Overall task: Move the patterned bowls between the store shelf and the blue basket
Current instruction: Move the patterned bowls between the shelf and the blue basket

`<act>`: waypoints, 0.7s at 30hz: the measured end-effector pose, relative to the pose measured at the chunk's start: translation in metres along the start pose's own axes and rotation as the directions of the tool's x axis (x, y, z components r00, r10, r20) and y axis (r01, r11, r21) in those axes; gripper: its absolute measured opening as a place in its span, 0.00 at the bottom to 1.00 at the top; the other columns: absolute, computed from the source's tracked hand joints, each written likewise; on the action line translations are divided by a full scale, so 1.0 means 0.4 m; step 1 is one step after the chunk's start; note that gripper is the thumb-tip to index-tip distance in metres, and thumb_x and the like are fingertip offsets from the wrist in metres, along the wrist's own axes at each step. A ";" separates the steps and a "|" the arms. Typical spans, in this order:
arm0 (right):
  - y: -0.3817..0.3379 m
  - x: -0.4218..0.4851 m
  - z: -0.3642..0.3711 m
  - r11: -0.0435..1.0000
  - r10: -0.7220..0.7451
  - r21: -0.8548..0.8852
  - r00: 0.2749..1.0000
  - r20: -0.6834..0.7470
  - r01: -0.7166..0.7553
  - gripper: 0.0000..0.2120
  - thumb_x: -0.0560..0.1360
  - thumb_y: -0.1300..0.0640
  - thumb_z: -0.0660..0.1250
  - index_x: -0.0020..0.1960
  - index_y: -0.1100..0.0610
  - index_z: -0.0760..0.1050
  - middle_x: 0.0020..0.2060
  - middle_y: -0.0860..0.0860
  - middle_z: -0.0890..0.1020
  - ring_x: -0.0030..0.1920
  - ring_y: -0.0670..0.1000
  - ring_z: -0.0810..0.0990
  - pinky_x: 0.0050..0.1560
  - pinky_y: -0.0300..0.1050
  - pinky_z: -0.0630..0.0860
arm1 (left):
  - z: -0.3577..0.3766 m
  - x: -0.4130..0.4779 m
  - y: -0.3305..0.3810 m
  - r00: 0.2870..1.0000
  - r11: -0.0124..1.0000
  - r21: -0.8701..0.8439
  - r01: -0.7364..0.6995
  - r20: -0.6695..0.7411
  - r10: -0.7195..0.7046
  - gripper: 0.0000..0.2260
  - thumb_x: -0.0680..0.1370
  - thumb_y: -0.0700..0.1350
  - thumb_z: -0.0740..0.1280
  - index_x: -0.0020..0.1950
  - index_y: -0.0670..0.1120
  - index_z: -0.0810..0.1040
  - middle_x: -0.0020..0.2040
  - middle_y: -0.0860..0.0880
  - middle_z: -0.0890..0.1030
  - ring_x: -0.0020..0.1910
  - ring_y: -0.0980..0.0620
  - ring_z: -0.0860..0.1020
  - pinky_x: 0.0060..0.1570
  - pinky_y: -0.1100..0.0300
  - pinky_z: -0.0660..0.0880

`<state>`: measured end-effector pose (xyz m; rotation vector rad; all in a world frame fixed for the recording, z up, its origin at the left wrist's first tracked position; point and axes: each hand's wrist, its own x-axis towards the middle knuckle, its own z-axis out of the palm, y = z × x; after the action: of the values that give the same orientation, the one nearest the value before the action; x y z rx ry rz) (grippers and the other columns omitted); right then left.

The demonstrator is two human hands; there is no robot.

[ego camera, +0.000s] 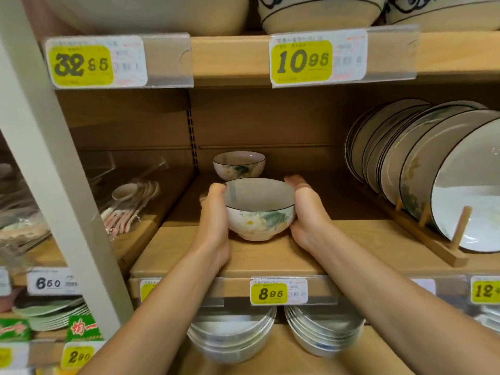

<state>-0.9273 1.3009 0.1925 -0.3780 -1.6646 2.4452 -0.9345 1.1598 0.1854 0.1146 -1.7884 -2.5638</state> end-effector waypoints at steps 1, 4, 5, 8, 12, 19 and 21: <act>-0.009 0.009 0.013 1.000 0.001 0.013 1.000 -0.024 0.000 0.11 0.76 0.49 0.63 0.45 0.54 0.79 0.39 0.54 0.86 0.45 0.55 0.84 0.52 0.51 0.79 | 0.009 0.011 0.008 1.000 1.000 -0.021 -0.001 -0.023 0.000 0.24 0.78 0.53 0.58 0.72 0.46 0.67 0.61 0.41 0.79 0.58 0.45 0.79 0.62 0.46 0.75; -0.063 0.048 0.054 1.000 -0.010 0.027 0.996 -0.083 0.013 0.10 0.75 0.48 0.63 0.47 0.54 0.77 0.43 0.55 0.83 0.45 0.56 0.82 0.49 0.49 0.80 | 0.034 0.070 0.054 0.998 0.997 -0.080 -0.005 -0.057 0.001 0.24 0.80 0.53 0.55 0.74 0.46 0.66 0.64 0.42 0.78 0.60 0.44 0.78 0.64 0.46 0.74; -0.082 0.070 0.065 0.999 -0.018 0.029 0.996 -0.088 0.021 0.12 0.75 0.47 0.64 0.51 0.54 0.76 0.46 0.56 0.82 0.47 0.56 0.81 0.50 0.50 0.79 | 0.043 0.098 0.076 0.997 0.996 -0.084 -0.014 -0.080 0.007 0.24 0.80 0.54 0.55 0.75 0.47 0.65 0.66 0.41 0.76 0.62 0.43 0.77 0.65 0.46 0.73; -0.129 0.137 0.107 0.997 -0.077 0.028 0.997 -0.018 0.077 0.19 0.76 0.46 0.62 0.63 0.55 0.73 0.53 0.58 0.81 0.51 0.57 0.81 0.51 0.50 0.78 | 0.069 0.167 0.134 0.992 0.990 -0.105 -0.091 -0.092 0.081 0.25 0.80 0.56 0.56 0.75 0.48 0.64 0.68 0.42 0.74 0.62 0.43 0.76 0.60 0.49 0.75; -0.160 0.224 0.172 0.991 -0.117 0.070 0.993 0.006 0.117 0.19 0.80 0.49 0.56 0.66 0.57 0.72 0.56 0.59 0.81 0.51 0.57 0.82 0.46 0.47 0.79 | 0.102 0.224 0.156 0.974 0.966 -0.126 -0.225 -0.037 0.222 0.25 0.80 0.57 0.55 0.74 0.48 0.67 0.68 0.42 0.74 0.59 0.43 0.79 0.54 0.50 0.79; -0.151 0.372 0.216 0.968 -0.244 0.053 0.970 0.003 0.244 0.20 0.75 0.50 0.59 0.60 0.60 0.77 0.53 0.61 0.82 0.53 0.61 0.81 0.54 0.55 0.78 | 0.114 0.340 0.148 0.952 0.953 -0.076 -0.295 0.057 0.299 0.25 0.83 0.53 0.48 0.68 0.41 0.75 0.61 0.38 0.80 0.59 0.41 0.79 0.61 0.48 0.76; -0.150 0.408 0.228 0.971 -0.240 0.021 0.971 0.015 0.240 0.19 0.76 0.48 0.59 0.59 0.58 0.78 0.53 0.59 0.82 0.54 0.60 0.81 0.57 0.56 0.77 | 0.114 0.377 0.142 0.950 0.950 -0.046 -0.310 0.037 0.311 0.23 0.83 0.53 0.49 0.69 0.42 0.73 0.63 0.40 0.79 0.61 0.42 0.77 0.65 0.44 0.72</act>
<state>-1.1108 1.2860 0.2610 -0.1428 -1.5887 2.2903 -1.0898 1.1748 0.2466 -0.2090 -1.6153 -2.3911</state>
